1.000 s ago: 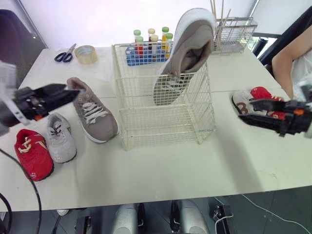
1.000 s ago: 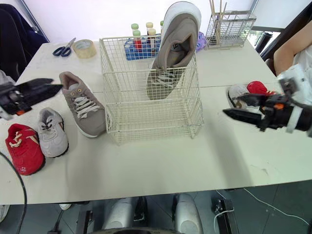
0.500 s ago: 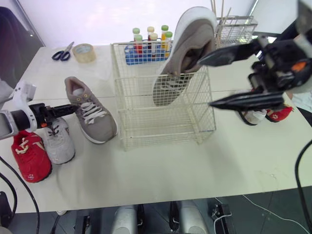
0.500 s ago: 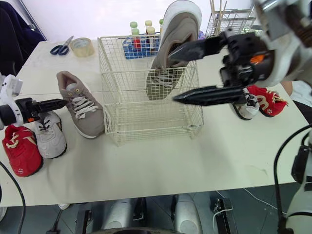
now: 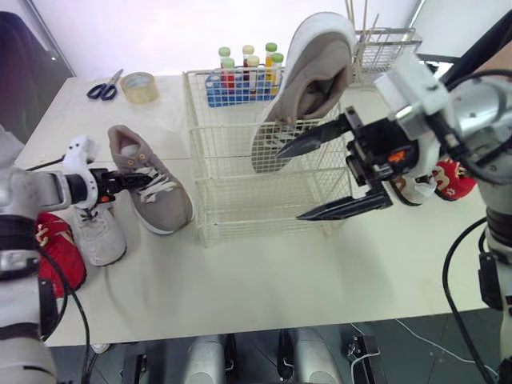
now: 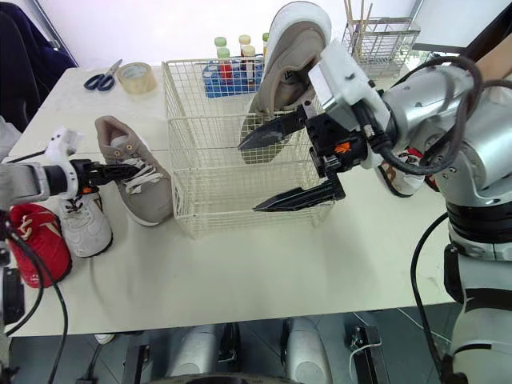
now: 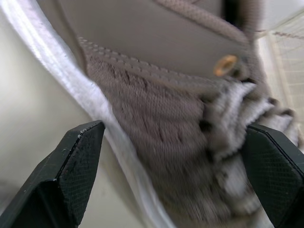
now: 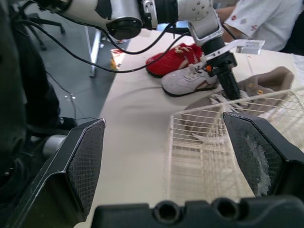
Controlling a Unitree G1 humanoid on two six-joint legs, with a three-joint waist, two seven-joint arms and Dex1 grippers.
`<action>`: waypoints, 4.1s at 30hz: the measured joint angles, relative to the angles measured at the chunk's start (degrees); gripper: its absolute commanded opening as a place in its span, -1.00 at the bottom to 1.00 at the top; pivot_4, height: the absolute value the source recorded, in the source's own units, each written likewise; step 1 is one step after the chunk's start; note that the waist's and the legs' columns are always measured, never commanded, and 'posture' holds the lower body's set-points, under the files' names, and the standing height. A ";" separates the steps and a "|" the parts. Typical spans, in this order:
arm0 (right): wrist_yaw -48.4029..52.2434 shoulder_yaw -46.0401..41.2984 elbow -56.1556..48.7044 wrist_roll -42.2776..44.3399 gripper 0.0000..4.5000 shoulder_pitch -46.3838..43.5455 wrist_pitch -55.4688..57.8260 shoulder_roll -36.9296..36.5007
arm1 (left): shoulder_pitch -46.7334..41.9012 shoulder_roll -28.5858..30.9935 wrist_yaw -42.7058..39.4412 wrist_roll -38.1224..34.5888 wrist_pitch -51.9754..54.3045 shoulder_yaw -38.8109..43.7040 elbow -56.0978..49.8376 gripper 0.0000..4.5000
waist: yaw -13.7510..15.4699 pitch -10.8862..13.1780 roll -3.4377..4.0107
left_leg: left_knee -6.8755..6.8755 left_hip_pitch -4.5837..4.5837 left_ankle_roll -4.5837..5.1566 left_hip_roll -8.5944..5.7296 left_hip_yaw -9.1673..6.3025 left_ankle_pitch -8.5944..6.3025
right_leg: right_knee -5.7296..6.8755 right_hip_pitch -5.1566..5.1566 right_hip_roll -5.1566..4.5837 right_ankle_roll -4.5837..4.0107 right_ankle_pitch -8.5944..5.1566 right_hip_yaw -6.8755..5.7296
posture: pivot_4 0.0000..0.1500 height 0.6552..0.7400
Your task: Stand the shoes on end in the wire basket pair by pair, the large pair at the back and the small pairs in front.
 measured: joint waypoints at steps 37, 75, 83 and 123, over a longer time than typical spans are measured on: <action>-12.72 -18.06 3.21 -2.41 1.00 10.56 8.59 -17.88 | -20.62 -21.81 0.58 12.46 -56.60 -0.38 -20.86 -0.60 | 1.11 0.07 -0.46 | 0.22 -0.31 0.20 -0.04 -0.07 -0.07 | -0.14 0.11 -0.10 0.20 0.13 -0.36 | 1.00 1.00; -39.73 -44.25 -16.34 26.67 1.00 48.11 19.76 0.09 | 2.68 -27.46 7.62 26.31 -70.10 -5.13 -26.14 -0.42 | 1.34 0.03 -0.33 | 0.33 -0.07 0.26 -0.01 -0.22 -0.10 | -0.12 0.31 -0.18 0.20 0.14 -0.38 | 1.00 1.00; -39.43 -39.87 -14.24 25.74 1.00 48.00 16.20 -0.11 | 7.92 -27.28 8.08 24.58 -63.80 -4.33 -32.92 0.98 | 1.44 0.02 -0.33 | 0.34 -0.06 0.26 -0.02 -0.26 -0.10 | -0.13 0.36 -0.19 0.20 0.14 -0.38 | 1.00 1.00; -37.72 -46.35 18.12 5.12 1.00 39.23 0.78 -5.68 | 40.68 -11.76 21.57 -54.84 -11.59 8.85 -82.98 0.98 | 2.71 -0.09 -0.20 | 0.28 0.42 0.26 -0.06 -0.34 -0.14 | -0.41 1.04 -0.16 0.15 0.13 -0.36 | 1.00 1.00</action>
